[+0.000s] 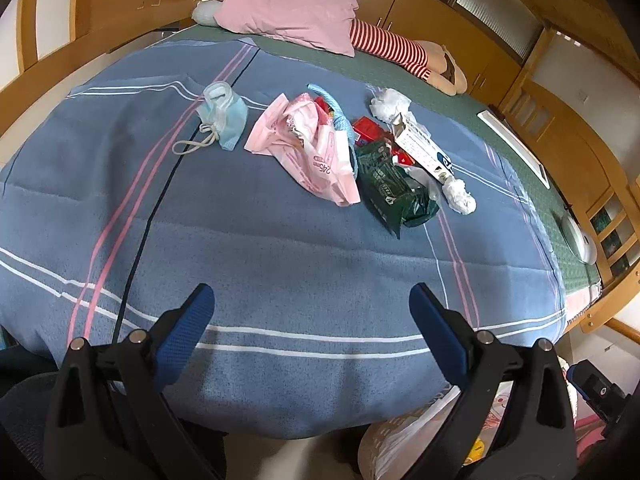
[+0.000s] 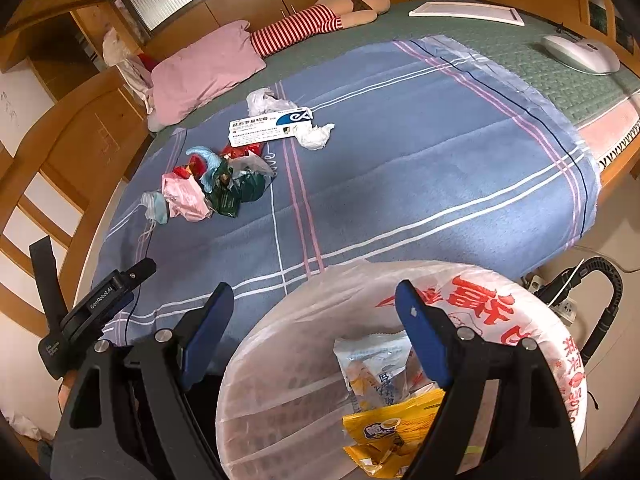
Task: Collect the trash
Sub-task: 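Reach into the pile and grasp the green-and-red chips bag with the right gripper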
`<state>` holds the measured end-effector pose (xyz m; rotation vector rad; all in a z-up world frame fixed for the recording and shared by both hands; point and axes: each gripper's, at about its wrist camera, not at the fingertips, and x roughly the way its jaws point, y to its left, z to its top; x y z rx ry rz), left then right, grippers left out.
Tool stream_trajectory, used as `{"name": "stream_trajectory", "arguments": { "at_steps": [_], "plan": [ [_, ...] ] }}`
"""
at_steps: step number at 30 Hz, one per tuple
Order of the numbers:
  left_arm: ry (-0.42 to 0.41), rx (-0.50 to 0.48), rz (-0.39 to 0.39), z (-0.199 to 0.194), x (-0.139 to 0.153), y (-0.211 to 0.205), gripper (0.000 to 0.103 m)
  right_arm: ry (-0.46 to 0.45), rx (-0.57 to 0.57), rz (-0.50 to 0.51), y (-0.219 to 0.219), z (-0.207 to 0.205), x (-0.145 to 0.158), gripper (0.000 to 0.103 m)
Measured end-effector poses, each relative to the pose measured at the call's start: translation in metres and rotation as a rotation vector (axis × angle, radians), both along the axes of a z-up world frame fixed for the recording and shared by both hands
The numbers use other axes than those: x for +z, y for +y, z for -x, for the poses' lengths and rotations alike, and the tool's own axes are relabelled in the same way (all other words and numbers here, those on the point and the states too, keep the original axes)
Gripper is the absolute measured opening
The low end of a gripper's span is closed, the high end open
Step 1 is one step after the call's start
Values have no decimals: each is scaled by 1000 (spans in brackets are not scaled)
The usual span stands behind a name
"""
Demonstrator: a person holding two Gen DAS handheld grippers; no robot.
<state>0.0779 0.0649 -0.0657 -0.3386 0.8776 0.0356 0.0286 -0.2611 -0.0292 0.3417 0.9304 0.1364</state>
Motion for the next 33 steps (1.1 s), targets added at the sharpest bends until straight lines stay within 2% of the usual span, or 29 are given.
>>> {"name": "stream_trajectory", "arguments": {
  "at_steps": [15, 18, 22, 26, 28, 30, 33],
  "plan": [
    [-13, 29, -1, 1, 1, 5, 98, 16, 3, 2, 4, -4, -9, 81],
    [-65, 34, 19, 0, 12, 16, 98, 16, 6, -3, 7, -10, -8, 81],
    [-148, 238, 23, -12, 41, 75, 97, -20, 19, -11, 16, -25, 4, 81],
    [-117, 405, 53, -19, 40, 129, 95, -41, 61, -12, 42, -58, 9, 81],
    [-104, 484, 158, -11, 30, 145, 93, -48, 86, -11, 62, -79, 7, 81],
    [-134, 528, 242, -1, 26, 155, 94, -55, 123, -2, 90, -105, 3, 81],
    [-180, 629, 303, 14, 24, 167, 100, -58, 189, 58, 144, -145, -4, 81]
  ]
}}
